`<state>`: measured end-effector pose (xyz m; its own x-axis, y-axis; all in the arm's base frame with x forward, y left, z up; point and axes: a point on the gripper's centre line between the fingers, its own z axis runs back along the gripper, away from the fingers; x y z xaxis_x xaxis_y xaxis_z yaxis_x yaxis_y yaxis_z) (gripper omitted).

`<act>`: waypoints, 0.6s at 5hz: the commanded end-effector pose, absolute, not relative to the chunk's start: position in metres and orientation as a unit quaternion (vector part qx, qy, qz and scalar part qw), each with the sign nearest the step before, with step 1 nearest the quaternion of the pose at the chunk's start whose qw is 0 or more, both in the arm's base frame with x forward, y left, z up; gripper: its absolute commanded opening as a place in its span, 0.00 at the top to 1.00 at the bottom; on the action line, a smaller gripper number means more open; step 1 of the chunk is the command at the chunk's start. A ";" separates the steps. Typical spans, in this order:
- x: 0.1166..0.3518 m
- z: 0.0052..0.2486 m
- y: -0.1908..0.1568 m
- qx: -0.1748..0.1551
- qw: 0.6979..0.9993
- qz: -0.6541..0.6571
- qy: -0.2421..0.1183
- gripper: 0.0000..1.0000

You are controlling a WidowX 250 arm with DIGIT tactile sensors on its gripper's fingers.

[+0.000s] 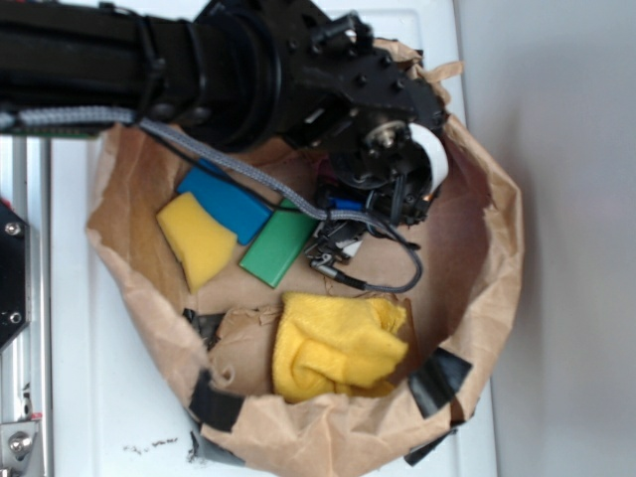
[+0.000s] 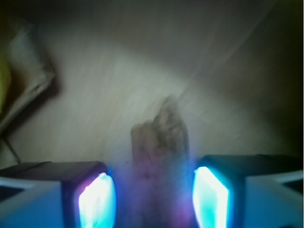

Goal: Grab the wood chip.

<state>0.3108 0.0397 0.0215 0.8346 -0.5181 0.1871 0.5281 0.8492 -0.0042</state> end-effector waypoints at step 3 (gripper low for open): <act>0.319 0.040 0.036 -0.029 0.955 -0.272 -0.116 1.00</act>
